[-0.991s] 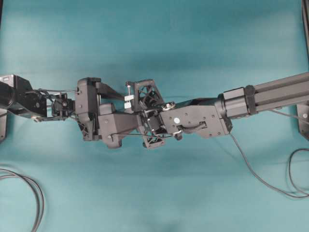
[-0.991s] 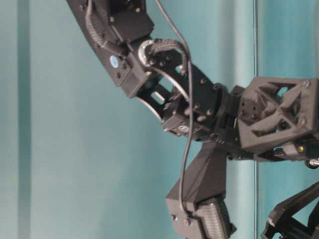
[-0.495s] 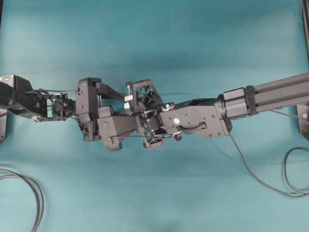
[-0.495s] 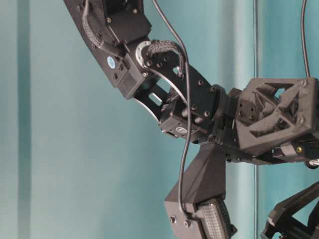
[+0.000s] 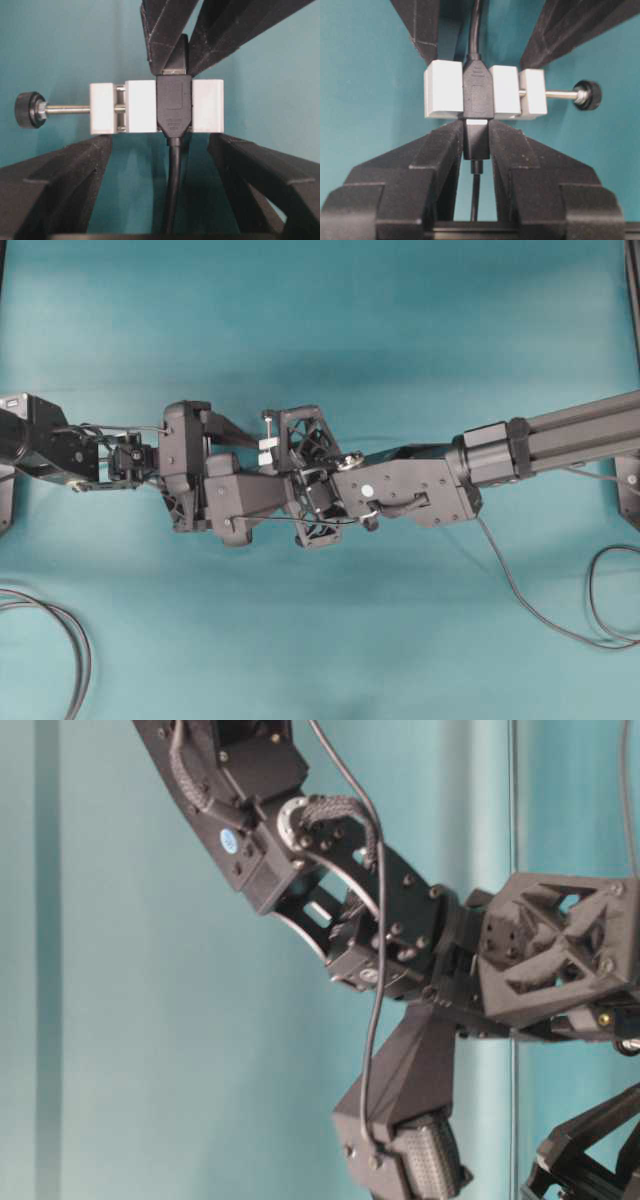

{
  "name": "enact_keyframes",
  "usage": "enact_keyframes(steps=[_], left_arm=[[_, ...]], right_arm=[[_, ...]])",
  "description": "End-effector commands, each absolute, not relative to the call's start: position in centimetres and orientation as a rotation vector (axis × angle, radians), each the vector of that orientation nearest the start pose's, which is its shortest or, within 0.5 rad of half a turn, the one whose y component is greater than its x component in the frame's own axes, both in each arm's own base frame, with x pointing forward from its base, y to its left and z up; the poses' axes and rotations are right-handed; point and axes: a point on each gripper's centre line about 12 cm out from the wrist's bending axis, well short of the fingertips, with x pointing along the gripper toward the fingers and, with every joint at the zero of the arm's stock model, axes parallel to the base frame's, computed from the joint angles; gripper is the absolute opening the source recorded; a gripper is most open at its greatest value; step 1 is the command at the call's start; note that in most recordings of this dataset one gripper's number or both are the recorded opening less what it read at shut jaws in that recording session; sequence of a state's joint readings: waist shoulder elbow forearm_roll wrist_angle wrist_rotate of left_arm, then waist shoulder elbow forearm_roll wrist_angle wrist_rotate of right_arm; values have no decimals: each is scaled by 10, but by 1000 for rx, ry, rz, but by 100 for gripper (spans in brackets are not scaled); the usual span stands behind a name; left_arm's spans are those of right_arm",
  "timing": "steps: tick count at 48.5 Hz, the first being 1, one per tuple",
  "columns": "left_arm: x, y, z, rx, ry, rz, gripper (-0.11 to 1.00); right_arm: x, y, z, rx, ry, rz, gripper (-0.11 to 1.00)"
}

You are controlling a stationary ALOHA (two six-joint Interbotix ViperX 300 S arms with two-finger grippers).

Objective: Insert the USB cable into the female connector supported by the left arm.
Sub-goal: 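Open both grippers and pull them away from the clamp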

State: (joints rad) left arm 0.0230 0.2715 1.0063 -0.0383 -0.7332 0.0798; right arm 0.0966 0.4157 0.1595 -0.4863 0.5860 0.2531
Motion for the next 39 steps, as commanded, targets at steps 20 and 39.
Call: enact_keyframes(steps=[20,39], left_arm=[[329,-4,75,55,477,-10,93],[299,-5,103,51,494,-13,93]], right_arm=[[458,20,137,-261,1052,-92,67],[428,17,184,-229,966,-101,65]])
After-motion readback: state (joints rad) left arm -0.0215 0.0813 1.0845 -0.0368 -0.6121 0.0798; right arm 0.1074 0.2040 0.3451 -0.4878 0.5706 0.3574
